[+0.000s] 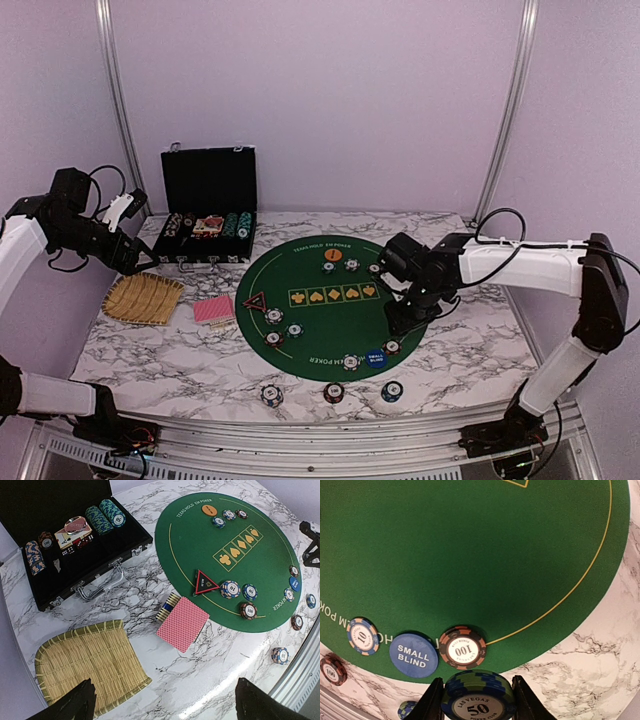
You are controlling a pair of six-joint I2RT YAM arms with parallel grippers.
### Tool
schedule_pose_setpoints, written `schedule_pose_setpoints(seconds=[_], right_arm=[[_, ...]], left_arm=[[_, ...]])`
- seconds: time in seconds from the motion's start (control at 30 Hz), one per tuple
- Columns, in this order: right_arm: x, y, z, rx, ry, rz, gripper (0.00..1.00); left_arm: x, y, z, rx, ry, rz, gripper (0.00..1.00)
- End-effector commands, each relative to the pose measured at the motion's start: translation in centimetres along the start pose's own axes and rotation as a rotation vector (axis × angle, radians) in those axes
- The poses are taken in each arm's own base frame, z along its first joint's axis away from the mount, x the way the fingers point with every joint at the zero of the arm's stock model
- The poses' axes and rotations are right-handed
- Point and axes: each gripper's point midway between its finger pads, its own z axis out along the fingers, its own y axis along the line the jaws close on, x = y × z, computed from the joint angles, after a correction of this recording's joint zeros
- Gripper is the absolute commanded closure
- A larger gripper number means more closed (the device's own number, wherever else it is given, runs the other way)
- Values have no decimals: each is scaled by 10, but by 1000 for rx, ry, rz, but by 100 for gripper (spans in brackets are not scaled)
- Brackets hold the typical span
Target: Distribute texas hold em gaming equipment
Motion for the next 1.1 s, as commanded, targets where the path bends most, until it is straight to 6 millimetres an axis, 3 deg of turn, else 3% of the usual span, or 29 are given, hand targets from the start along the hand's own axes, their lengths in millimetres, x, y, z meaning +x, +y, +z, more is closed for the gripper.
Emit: schedule_pose_setpoints(seconds=[0.0,0.5,0.87,1.07], right_arm=[[-3,-19,11,24,-17,22,71],[-4,-34,55,26,29,52,71],[2,-39,66,22,52,65,70],[6,-40,67,25,63,68,53]], left_arm=[[-2,-4,-8,-6,-1,17,1],[3,-5,-7,-4,13,26,1],[25,-6,6,15,100,60,1],[37,-10,14,26,152,82,1]])
